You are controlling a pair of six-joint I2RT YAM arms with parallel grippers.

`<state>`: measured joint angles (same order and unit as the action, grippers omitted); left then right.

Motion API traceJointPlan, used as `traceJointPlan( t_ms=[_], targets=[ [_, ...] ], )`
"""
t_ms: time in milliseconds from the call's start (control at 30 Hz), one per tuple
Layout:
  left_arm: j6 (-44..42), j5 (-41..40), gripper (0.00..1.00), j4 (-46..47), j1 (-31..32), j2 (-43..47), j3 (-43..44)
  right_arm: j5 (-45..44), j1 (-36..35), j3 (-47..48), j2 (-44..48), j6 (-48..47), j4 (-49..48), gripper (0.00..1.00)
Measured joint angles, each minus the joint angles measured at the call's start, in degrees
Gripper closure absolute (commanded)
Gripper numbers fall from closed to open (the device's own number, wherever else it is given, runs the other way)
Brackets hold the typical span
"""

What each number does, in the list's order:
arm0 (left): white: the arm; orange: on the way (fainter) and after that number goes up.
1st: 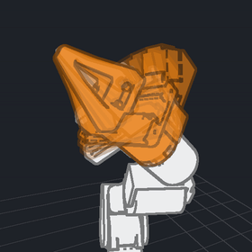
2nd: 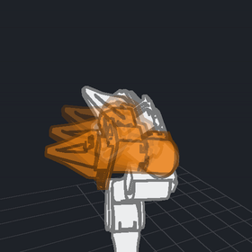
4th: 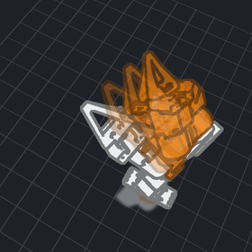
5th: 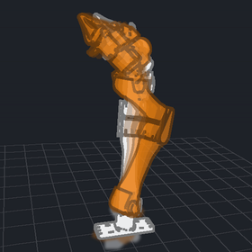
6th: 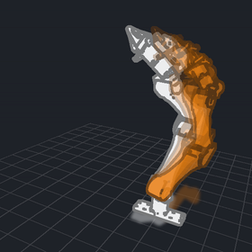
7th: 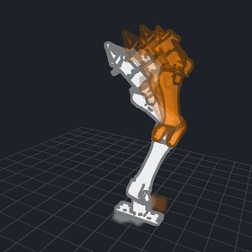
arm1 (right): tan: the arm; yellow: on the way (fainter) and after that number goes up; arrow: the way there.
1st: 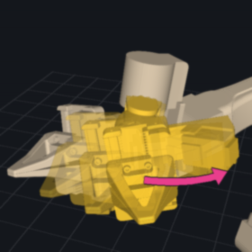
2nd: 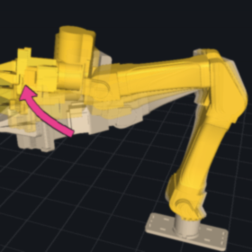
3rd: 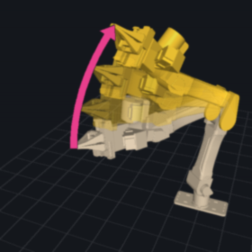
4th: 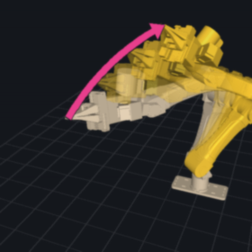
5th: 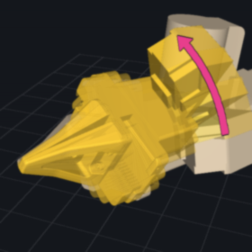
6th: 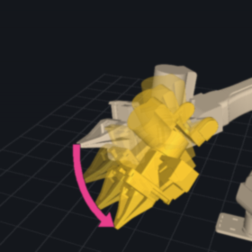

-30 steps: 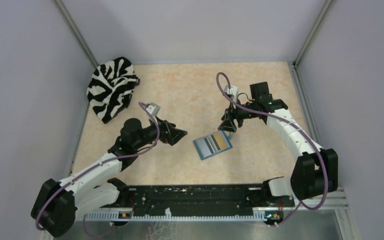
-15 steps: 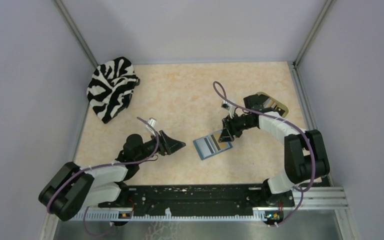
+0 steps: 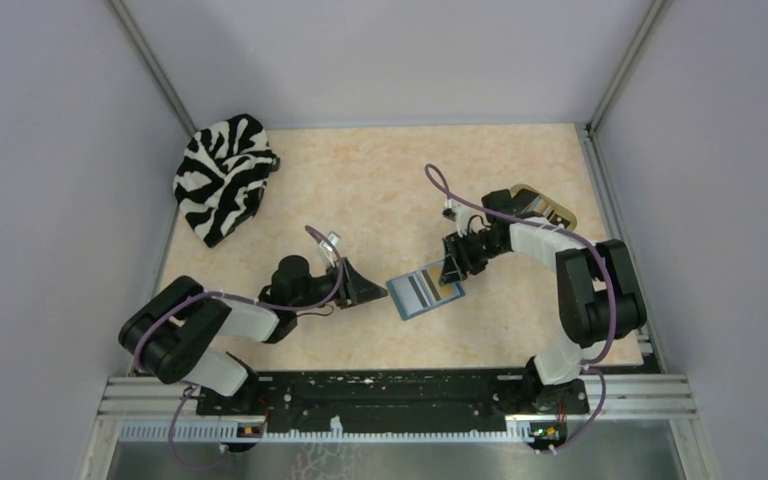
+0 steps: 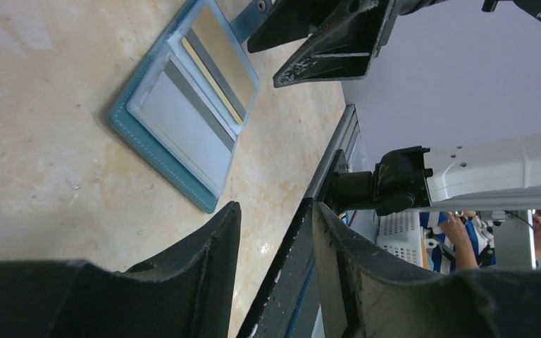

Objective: Put the credit cards into the card holder
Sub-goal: Turn over the card slot in the card holder.

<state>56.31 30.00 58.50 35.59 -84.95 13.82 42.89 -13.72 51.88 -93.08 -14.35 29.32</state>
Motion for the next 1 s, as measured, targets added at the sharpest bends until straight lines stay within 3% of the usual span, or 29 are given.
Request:
traceJointPlan(
  t_ms=[167, 367, 1000],
  targets=[
    [-1.1, -0.8, 0.52, -3.1, 3.5, -0.5, 3.8, -1.4, 0.0, 0.0, -0.6, 0.6, 0.0, 0.5],
    [-2.9, -2.7, 0.59, -6.6, 6.2, -2.1, 7.7, -1.9, 0.0, 0.2, -2.5, 1.1, 0.1, 0.5],
    [-3.9, -2.3, 0.68, -10.9, 7.6, -17.2, 18.6, -0.5, 0.0, 1.2, -4.2, 3.7, 0.0, 0.53]
  ],
)
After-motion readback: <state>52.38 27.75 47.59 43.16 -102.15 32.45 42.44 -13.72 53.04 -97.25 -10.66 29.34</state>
